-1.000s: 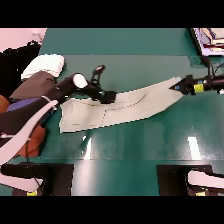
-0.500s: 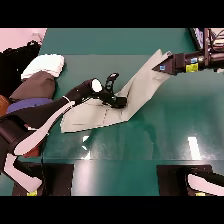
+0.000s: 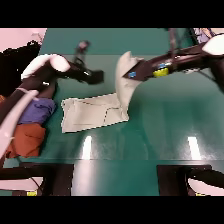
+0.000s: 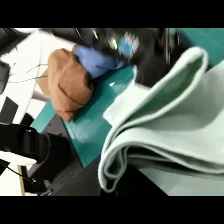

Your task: Fold the shirts.

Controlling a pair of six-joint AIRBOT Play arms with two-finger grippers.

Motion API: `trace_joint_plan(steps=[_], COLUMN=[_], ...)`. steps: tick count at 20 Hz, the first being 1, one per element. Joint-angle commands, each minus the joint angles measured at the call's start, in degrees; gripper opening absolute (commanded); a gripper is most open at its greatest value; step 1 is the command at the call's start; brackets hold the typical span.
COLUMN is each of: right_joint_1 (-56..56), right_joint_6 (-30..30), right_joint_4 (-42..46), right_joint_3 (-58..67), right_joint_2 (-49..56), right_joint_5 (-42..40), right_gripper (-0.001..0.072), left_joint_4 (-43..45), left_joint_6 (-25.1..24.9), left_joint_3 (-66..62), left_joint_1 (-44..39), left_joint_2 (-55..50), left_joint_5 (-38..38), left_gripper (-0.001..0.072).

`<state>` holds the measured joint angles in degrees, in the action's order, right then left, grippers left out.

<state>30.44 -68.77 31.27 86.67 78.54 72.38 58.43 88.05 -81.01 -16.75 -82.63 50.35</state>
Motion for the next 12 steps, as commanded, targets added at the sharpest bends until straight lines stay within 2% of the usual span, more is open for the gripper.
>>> trace_joint_plan(steps=[1, 3, 4, 5, 6, 10, 12], right_joint_1=[13.4, 21.0, 24.0, 26.1, 27.6, 25.5, 21.4], right_joint_6=[2.1, 3.5, 4.2, 4.7, 5.0, 5.0, 2.1], right_joint_4=[-0.3, 0.2, 0.3, 0.3, 0.4, 2.6, 7.6], right_joint_3=[0.1, 1.2, 3.2, 5.7, 8.5, 15.7, 14.8], right_joint_2=[5.0, 9.9, 13.1, 16.2, 19.2, 24.1, 23.2], right_joint_5=[-12.2, -20.6, -23.1, -24.7, -24.9, -12.6, -6.1], right_gripper=[0.0018, 0.0024, 0.0110, 0.0253, 0.0272, 0.0260, 0.0213], left_joint_4=[5.4, 7.5, 7.9, 8.0, 8.0, 8.6, 8.6], left_joint_6=[0.0, 0.0, 0.0, 0.0, 0.0, 0.0, 0.0], left_joint_3=[0.0, 0.0, 0.0, 0.0, 0.0, 0.0, 0.0], left_joint_1=[9.6, 13.9, 15.8, 17.3, 18.5, 19.4, 19.4], left_joint_2=[10.6, 15.1, 16.9, 18.0, 19.0, 19.8, 19.8], left_joint_5=[2.3, 3.8, 4.6, 5.6, 7.1, 13.2, 14.3], left_gripper=[0.0025, 0.0025, 0.0026, 0.0026, 0.0026, 0.0025, 0.0026])
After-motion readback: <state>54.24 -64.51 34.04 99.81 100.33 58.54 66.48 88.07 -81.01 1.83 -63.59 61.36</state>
